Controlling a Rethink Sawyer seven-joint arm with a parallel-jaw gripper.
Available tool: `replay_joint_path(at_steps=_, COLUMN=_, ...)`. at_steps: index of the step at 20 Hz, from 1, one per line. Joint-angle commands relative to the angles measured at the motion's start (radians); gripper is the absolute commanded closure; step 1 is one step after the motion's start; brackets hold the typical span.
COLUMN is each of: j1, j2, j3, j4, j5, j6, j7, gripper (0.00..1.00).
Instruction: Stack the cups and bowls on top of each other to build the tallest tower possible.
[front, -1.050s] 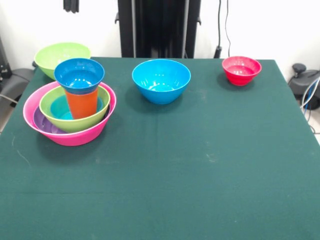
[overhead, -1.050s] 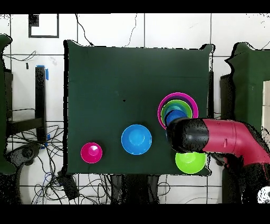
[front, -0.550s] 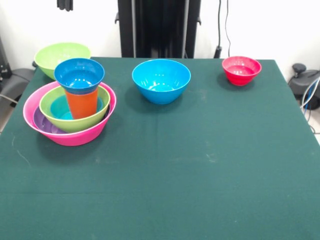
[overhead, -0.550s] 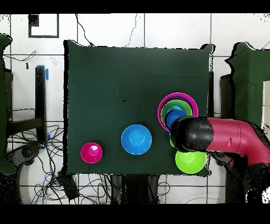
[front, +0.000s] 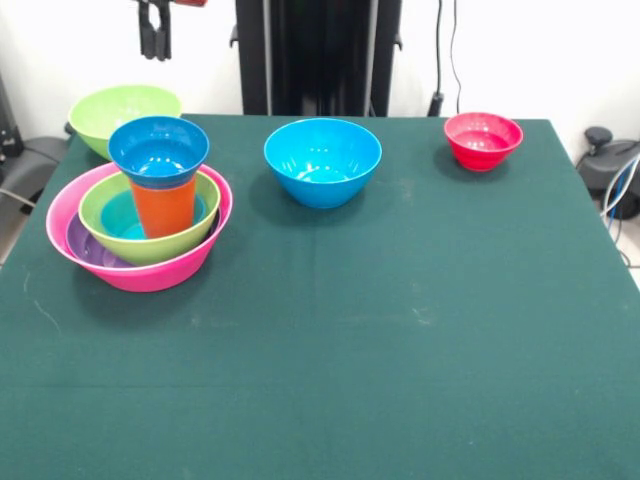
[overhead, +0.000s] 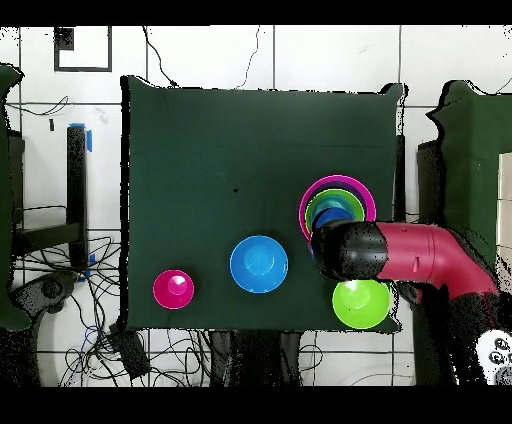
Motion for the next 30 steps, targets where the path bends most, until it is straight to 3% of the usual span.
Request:
replay_joint_path(at_steps=1, j1=0.061, j2=0.074, j3=0.009, j4=0.126, j5=0.026, j6=-0.119, j7=0.097, gripper=1.00)
replay_joint_path(at_steps=13, j1=0.113, j2=0.109, j3=-0.050, j4=0.206, j5=0.058, j6=-0.253, j7=0.178, gripper=1.00)
replay_joint_path(at_steps=24, j1=0.177, j2=0.151, j3=-0.089, j4=0.218, j5=0.098, j6=-0.345, j7=0.227, gripper=1.00)
replay_joint_path(at_steps=30, j1=0.230, j2=0.122, j3=-0.143, j4=0.228, j5=0.097, j6=-0.379, j7=0.260, gripper=1.00)
